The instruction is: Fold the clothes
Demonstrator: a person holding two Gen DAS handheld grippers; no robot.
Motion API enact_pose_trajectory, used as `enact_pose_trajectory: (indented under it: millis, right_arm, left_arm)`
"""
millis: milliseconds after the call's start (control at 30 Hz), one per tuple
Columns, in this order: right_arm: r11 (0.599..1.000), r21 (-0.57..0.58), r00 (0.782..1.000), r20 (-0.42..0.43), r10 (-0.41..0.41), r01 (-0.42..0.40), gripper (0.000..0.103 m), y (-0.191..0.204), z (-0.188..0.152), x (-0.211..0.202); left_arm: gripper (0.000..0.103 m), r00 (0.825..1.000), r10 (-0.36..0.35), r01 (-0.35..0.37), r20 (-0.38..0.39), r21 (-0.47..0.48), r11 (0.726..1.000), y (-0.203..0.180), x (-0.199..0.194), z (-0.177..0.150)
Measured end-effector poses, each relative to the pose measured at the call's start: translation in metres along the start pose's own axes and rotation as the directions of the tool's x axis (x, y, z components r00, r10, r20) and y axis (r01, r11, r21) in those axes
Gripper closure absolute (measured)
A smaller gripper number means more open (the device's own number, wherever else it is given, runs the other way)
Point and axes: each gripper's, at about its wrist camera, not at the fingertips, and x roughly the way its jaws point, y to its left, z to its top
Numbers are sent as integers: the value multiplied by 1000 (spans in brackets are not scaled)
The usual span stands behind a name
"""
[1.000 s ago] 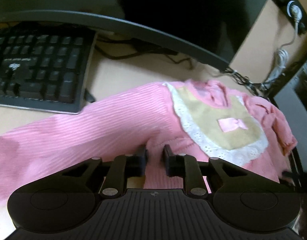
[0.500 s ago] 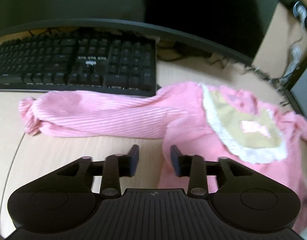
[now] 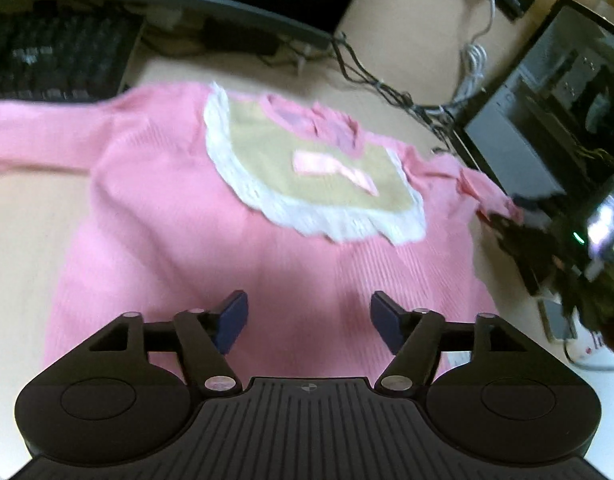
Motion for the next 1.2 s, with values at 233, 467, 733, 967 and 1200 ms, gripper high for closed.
enact_pose_trajectory:
  millis: [233,467,733,967,1200]
  right_arm:
    - [796,298,846,92,526,-527,102,-44,31,-84]
    - [400,407,552,394,735,-822,100,-61,120,-137]
    - [402,422,581,518,628,-812,51,-69,141,-125]
    - [648,383,750,414,516,-658,50,-49,94,-96]
    - [851,171,812,436,387,-497,50,50,97,-85]
  left_arm:
    - [18,999,-32,32,-3,-26,999,12,-5,-7]
    - [9,997,-68,69,22,-46,997,12,-4,-10]
    - [9,995,-94,97,45,-88,991,17,-7,-13]
    - [8,994,-105,108,29,-113,988,20,-10,-11]
    - [10,994,-102,105,35,-108,989,20,-20,10]
